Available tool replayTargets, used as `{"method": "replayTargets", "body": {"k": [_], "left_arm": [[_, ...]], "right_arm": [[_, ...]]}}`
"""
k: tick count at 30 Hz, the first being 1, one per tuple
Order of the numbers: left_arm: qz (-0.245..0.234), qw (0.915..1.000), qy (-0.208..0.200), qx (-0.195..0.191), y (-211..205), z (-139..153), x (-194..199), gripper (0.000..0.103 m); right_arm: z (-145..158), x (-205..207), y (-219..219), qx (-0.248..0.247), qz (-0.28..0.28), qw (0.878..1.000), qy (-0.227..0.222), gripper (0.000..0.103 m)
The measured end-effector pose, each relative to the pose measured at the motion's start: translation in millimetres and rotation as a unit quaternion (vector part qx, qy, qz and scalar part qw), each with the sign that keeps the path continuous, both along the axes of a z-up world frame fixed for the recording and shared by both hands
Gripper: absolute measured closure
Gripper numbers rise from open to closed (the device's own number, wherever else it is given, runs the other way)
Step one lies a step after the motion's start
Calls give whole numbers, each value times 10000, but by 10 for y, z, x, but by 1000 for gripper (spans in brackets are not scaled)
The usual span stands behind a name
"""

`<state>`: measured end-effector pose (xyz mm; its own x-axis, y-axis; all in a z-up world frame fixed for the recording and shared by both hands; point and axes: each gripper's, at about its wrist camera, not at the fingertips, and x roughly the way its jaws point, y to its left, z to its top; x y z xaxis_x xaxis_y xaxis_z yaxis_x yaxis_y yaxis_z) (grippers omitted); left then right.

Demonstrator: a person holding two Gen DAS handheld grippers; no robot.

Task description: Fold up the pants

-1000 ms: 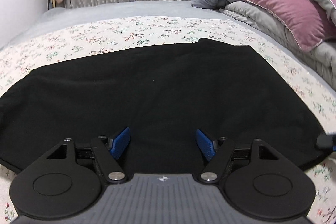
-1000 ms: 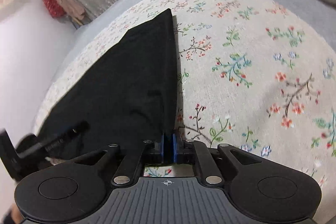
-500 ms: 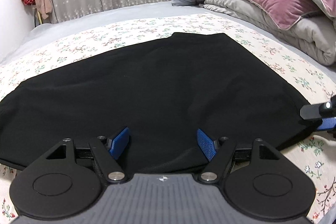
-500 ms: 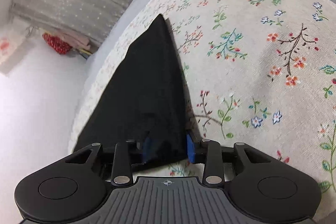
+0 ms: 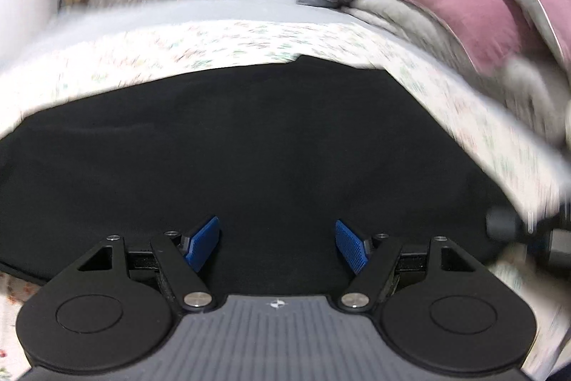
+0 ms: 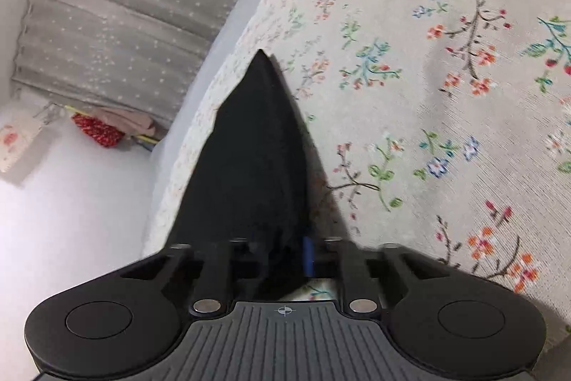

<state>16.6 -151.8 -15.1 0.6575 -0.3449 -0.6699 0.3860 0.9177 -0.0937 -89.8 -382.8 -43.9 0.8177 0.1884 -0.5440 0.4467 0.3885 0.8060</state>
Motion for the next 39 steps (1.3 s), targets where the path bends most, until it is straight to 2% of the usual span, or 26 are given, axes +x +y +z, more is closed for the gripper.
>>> {"method": "replayTargets", "body": {"k": [2, 5, 10, 14, 20, 23, 25, 26, 31, 33, 36, 39], "left_arm": [[222, 9983, 337, -429, 110, 52, 317, 15], [501, 9957, 564, -535, 143, 87, 796, 15], [775, 9941, 687, -332, 52, 115, 1488, 13], [975, 9927, 681, -218, -29, 114, 1725, 10], [801, 9958, 400, -184, -170, 91, 1456, 10], [762, 9949, 321, -583, -151, 94, 1153, 11], [575, 9937, 374, -885, -143, 76, 960, 11], [433, 9945, 354, -890, -153, 75, 833, 11], [-84, 9997, 36, -220, -178, 19, 242, 11], [-365, 9993, -1, -21, -163, 21, 84, 11], [-797, 9953, -151, 527, -193, 7, -83, 11], [-876, 9944, -118, 583, -151, -6, -73, 11]], "right_arm": [[-17, 9, -8, 15, -46, 10000, 41, 95], [-8, 68, 13, -110, -9, 9999, 104, 96], [-11, 95, 37, -195, 2, 9997, 168, 96], [-26, 137, 47, -211, -5, 9996, 166, 96], [-35, 50, 49, -106, -63, 9999, 109, 95], [-33, 36, 56, -144, -53, 9998, 103, 96], [4, 29, 84, -280, -36, 9995, 123, 96], [32, 27, 106, -379, -34, 9992, 128, 96], [221, 27, 246, -1095, 50, 9939, 78, 97], [258, 21, 263, -1150, 30, 9934, 43, 97], [277, 25, 269, -1137, -14, 9935, 44, 97], [329, 51, 310, -1231, -2, 9924, -19, 97]]}}
